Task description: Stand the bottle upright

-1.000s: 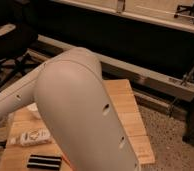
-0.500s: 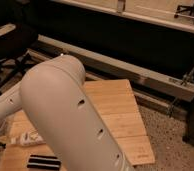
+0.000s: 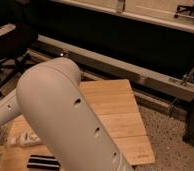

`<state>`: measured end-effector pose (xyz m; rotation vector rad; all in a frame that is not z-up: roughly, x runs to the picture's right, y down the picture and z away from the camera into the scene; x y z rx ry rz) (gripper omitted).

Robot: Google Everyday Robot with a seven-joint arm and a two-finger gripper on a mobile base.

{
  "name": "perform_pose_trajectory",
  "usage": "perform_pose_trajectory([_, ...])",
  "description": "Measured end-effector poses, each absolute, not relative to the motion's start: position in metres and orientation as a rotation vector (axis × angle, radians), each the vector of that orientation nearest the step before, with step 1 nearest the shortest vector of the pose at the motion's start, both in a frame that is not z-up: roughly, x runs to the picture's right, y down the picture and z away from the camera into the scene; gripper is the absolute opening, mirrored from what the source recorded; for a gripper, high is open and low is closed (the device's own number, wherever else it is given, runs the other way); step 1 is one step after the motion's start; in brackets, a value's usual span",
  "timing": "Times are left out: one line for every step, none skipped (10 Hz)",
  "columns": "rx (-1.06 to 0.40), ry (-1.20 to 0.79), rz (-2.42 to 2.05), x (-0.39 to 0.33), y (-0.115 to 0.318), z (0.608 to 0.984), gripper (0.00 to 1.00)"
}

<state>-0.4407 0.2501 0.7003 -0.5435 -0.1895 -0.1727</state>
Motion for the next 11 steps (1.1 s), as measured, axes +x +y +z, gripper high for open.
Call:
perform_pose_trajectory([-0.560, -0.181, -0.156, -0.441, 0.257, 0.704, 0.65])
perform_pose_trajectory([-0.577, -0.171, -0.133, -0.442, 0.261, 0.710, 0.65])
perform_pose_trajectory([-0.585, -0.164, -0.110, -0.444, 0.260, 0.718, 0.65])
perform_pose_trajectory([-0.588, -0.161, -0.095, -0.446, 0.256, 0.723, 0.65])
perform_pose_trajectory([-0.589, -0.162, -0.081, -0.450, 0.250, 0.729, 0.65])
perform_pose_trajectory([-0.592, -0.160, -0.074, -0.453, 0.245, 0.736, 0.65])
perform_pose_trajectory([-0.598, -0.152, -0.076, -0.454, 0.245, 0.741, 0.65])
perform_pose_trajectory([-0.604, -0.148, -0.080, -0.456, 0.246, 0.744, 0.65])
perform_pose_trajectory([-0.613, -0.141, -0.090, -0.458, 0.250, 0.747, 0.65])
perform_pose_trajectory([-0.622, -0.135, -0.096, -0.459, 0.254, 0.750, 0.65])
perform_pose_trajectory([-0.629, -0.128, -0.099, -0.458, 0.258, 0.753, 0.65])
